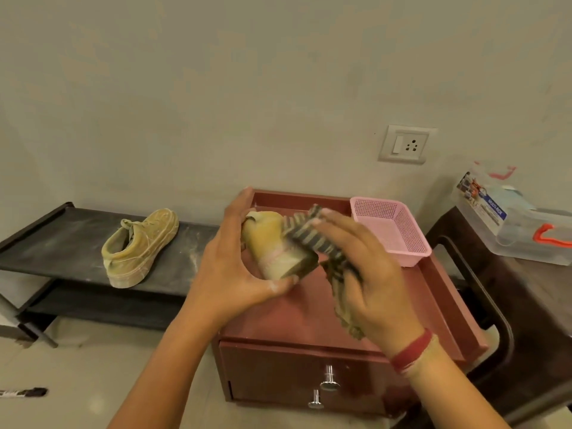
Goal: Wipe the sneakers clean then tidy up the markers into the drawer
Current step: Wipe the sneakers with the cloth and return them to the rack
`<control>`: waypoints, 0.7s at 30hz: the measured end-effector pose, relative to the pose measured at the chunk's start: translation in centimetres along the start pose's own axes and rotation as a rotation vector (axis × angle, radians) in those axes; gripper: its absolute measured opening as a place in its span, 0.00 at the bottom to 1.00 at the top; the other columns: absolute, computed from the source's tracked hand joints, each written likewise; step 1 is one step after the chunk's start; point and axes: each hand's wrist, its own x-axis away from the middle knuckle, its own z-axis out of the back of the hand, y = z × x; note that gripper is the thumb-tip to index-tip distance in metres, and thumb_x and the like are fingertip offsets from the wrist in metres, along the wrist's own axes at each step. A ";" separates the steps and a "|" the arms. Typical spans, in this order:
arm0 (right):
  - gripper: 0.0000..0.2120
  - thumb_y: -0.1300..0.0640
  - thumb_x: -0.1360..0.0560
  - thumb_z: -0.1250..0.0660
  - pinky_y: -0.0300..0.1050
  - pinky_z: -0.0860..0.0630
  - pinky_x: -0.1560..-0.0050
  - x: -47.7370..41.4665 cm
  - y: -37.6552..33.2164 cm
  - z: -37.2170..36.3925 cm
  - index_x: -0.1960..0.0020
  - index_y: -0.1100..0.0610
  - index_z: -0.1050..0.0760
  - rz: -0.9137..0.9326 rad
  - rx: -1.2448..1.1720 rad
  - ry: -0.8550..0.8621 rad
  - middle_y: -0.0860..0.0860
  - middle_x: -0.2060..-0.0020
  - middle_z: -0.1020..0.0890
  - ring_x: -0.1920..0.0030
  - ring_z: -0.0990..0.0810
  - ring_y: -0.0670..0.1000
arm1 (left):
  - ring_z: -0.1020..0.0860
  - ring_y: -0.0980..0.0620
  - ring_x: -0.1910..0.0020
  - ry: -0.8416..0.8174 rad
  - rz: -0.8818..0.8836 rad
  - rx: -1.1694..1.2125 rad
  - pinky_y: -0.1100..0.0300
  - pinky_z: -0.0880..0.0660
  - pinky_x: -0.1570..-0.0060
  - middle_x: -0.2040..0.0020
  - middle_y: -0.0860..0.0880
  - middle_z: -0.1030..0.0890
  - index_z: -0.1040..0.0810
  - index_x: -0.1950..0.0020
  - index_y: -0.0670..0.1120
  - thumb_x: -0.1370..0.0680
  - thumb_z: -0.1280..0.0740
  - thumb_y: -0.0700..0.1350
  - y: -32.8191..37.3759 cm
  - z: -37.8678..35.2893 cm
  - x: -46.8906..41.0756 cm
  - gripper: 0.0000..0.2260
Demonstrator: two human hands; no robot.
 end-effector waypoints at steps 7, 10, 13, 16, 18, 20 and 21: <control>0.18 0.65 0.23 0.47 0.49 0.28 0.39 0.6 0.9 -0.6 0.38 0.56 0.24 0.137 0.263 -0.159 0.55 0.39 0.24 0.38 0.26 0.54 | 0.29 0.74 0.44 0.051 -0.013 0.027 0.78 0.31 0.51 0.36 0.57 0.28 0.45 0.27 0.60 0.44 0.17 0.48 0.6 0.0 -0.3 0.54; 0.20 0.66 0.26 0.47 0.47 0.28 0.39 0.6 0.7 -0.9 0.39 0.57 0.24 0.049 0.190 -0.097 0.54 0.38 0.25 0.38 0.27 0.53 | 0.31 0.71 0.39 0.057 0.003 0.014 0.74 0.30 0.45 0.34 0.56 0.29 0.46 0.27 0.64 0.45 0.18 0.54 0.4 0.0 -0.5 0.53; 0.18 0.61 0.19 0.50 0.50 0.29 0.36 1.3 -0.4 -2.2 0.40 0.58 0.23 0.135 0.159 -0.145 0.57 0.39 0.23 0.36 0.27 0.56 | 0.28 0.73 0.44 0.038 -0.002 0.003 0.77 0.31 0.50 0.37 0.58 0.27 0.45 0.27 0.62 0.45 0.17 0.48 0.2 0.2 -0.5 0.54; 0.19 0.64 0.26 0.45 0.51 0.28 0.39 0.7 0.5 -1.9 0.40 0.56 0.24 -0.028 0.046 -0.075 0.53 0.38 0.25 0.37 0.26 0.52 | 0.30 0.66 0.37 0.054 0.012 0.025 0.69 0.31 0.41 0.34 0.57 0.29 0.46 0.28 0.65 0.47 0.20 0.59 0.4 0.1 -0.4 0.53; 0.21 0.64 0.28 0.45 0.50 0.28 0.39 0.8 -0.1 -2.2 0.40 0.53 0.25 -0.048 0.032 -0.056 0.53 0.38 0.25 0.37 0.27 0.52 | 0.29 0.64 0.37 0.052 0.004 0.019 0.67 0.31 0.40 0.35 0.60 0.28 0.45 0.28 0.64 0.46 0.21 0.59 0.3 0.2 -0.4 0.52; 0.18 0.65 0.26 0.44 0.47 0.31 0.34 1.2 -1.0 -2.9 0.40 0.53 0.26 0.057 0.072 -0.094 0.54 0.39 0.24 0.35 0.28 0.54 | 0.26 0.68 0.42 0.031 -0.019 0.012 0.74 0.31 0.46 0.41 0.69 0.27 0.44 0.28 0.63 0.44 0.19 0.52 0.0 0.4 -0.3 0.51; 0.18 0.66 0.27 0.43 0.45 0.32 0.33 1.4 -0.6 -3.1 0.40 0.53 0.26 0.076 0.066 -0.114 0.54 0.39 0.24 0.35 0.28 0.54 | 0.26 0.69 0.44 0.026 -0.023 0.012 0.76 0.32 0.48 0.44 0.71 0.27 0.43 0.28 0.62 0.44 0.18 0.50 -0.1 0.6 -0.2 0.50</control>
